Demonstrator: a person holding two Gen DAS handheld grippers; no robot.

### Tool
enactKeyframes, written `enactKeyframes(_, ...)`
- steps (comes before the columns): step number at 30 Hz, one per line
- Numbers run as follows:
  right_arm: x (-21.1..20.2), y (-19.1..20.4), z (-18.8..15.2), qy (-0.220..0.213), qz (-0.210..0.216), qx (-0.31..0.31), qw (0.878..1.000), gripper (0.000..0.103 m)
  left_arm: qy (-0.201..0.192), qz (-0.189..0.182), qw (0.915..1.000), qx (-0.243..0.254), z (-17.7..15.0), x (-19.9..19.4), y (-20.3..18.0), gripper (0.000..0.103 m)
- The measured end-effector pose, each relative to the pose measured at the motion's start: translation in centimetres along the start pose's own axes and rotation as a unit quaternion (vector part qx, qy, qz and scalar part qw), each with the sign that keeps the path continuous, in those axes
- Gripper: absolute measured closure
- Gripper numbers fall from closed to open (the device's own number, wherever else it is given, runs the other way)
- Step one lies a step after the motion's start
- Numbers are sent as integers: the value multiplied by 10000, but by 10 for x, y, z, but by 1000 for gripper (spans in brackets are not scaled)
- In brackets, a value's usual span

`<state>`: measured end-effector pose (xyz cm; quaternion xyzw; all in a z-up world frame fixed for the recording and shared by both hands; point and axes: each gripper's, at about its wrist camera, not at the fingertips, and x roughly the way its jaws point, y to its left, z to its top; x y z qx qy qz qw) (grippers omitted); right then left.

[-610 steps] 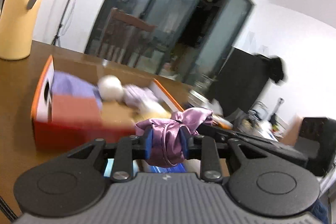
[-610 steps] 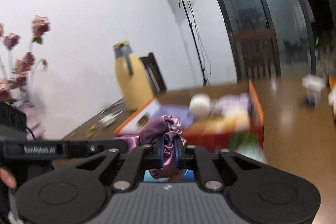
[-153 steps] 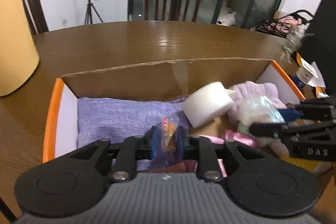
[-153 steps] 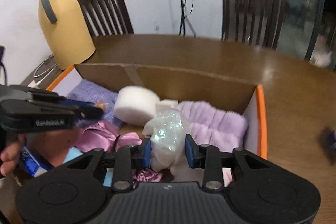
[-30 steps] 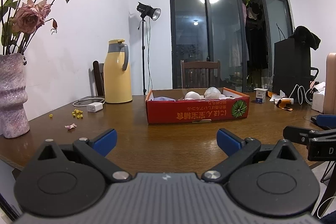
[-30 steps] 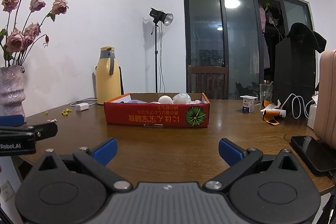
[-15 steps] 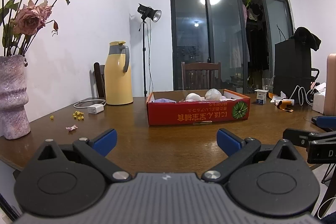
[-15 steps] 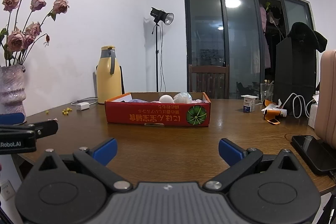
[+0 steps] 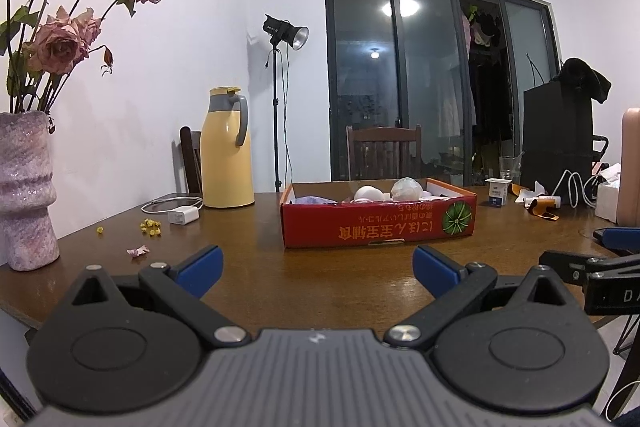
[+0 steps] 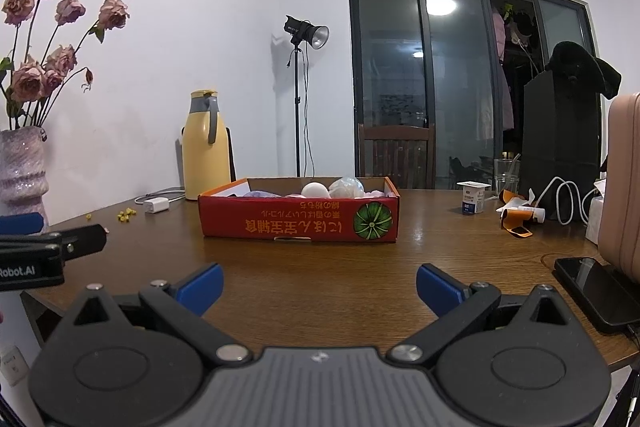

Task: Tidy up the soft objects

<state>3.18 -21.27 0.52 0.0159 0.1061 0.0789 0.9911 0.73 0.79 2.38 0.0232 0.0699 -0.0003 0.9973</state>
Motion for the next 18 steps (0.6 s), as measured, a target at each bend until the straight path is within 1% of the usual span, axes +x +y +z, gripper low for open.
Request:
enactKeyframes(7,-1,-1,0,-11,24,-30,10000,0,-54,-4,10000,-10,1,-2,0,0)
enactKeyframes(18,0,-3,0,8,26,-13,10000,0,-155,-80,9997,160,-2,-4,-5,0)
